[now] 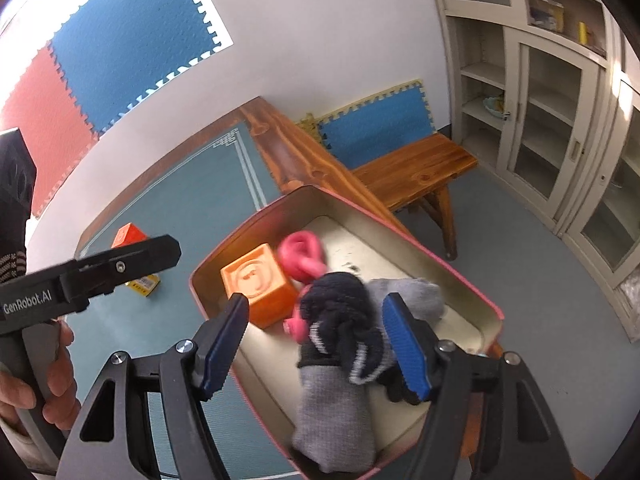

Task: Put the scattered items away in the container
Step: 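Release the black sock with the right tool while the left tool drops the pink tube in, then move both tools back over the remaining items on the table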

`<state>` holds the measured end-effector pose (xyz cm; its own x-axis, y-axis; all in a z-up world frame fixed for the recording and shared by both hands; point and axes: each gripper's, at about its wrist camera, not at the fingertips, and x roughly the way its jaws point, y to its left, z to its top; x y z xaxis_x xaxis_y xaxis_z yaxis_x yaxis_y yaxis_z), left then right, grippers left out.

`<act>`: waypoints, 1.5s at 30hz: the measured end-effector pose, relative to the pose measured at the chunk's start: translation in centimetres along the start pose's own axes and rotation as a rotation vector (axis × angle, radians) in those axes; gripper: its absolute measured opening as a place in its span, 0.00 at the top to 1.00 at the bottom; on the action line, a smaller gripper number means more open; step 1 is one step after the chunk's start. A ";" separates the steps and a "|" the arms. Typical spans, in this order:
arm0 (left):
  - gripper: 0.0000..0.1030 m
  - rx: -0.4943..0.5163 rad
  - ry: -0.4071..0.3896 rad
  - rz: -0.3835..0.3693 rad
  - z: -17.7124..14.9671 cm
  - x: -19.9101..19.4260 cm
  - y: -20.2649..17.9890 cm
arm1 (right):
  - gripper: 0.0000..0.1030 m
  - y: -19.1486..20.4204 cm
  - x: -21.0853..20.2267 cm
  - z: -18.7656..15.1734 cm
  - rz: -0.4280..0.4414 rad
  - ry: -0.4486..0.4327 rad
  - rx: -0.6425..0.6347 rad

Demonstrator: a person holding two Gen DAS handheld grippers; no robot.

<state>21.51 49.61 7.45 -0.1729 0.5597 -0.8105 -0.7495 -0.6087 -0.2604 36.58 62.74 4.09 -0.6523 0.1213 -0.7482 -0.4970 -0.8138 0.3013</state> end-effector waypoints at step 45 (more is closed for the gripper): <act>0.18 -0.515 -0.041 0.314 -8.0 -10.1 34.7 | 0.26 25.5 11.8 -0.5 0.203 0.163 -0.315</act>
<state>2.41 18.34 2.40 -0.3679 0.3240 -0.8716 -0.2542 -0.9367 -0.2409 16.51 43.17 2.69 -0.6071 -0.1309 -0.7838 -0.1513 -0.9492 0.2758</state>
